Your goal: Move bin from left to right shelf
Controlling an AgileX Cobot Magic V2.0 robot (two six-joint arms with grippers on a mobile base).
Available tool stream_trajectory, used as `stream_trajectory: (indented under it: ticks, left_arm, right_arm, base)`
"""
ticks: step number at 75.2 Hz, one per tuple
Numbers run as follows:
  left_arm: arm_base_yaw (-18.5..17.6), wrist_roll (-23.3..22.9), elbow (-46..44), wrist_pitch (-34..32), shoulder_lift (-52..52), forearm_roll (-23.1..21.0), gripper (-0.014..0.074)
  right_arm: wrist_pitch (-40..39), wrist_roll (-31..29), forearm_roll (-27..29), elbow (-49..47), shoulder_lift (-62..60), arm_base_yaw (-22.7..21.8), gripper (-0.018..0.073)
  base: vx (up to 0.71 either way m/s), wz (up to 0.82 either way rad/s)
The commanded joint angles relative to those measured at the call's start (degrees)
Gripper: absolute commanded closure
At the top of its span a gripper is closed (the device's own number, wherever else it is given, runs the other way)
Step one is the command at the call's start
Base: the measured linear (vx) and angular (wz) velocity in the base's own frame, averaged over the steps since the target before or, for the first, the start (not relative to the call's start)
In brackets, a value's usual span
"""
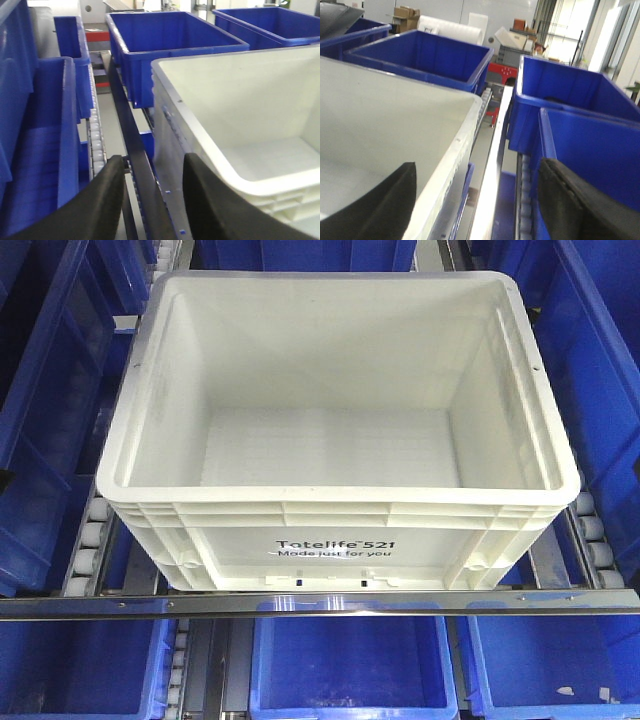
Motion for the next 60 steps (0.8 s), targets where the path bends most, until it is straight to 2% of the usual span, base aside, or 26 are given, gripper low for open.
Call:
stream_trajectory:
  ticks: [1,18,31,47,52,58,60]
  left_arm:
    - [0.0,-0.3,-1.2,-6.8,1.8,-0.9,0.0325]
    - [0.0,-0.6,-1.2,-9.9,2.5,-0.9,0.0325]
    - [0.0,-0.6,-1.2,-12.3,2.5,-0.9,0.0325]
    - [0.0,-0.6,-1.2,-12.5,2.5,-0.9,0.0329]
    - [0.0,-0.6,-1.2,-12.5,2.5,-0.9,0.0367]
    - [0.0,-0.6,-1.2,-12.3,2.5,-0.9,0.0470]
    - [0.0,-0.6,-1.2,-12.3,2.5,-0.9,0.0521]
  right_arm:
    - [-7.2,-0.9,-0.2,-1.6,2.2,-0.1,0.0057]
    - [-7.4,-0.5,0.1,-1.6,5.2,-0.1,0.0057]
    - [-7.2,3.9,0.1,-1.6,5.2,-0.1,0.0057]
    - [-7.4,3.8,0.0,-1.6,5.2,-0.1,0.0068]
    - [-7.4,3.6,0.0,-1.6,5.2,-0.1,0.0134]
    - [-7.4,3.6,0.0,-1.6,5.2,-0.1,0.0312]
    - [-7.4,3.6,0.0,-1.6,5.2,-0.1,0.0399]
  base:
    - [0.00,0.00]
    - [0.00,0.00]
    - [0.00,0.00]
    - [0.00,0.00]
    - [0.00,0.00]
    - [0.00,0.00]
    - [0.00,0.00]
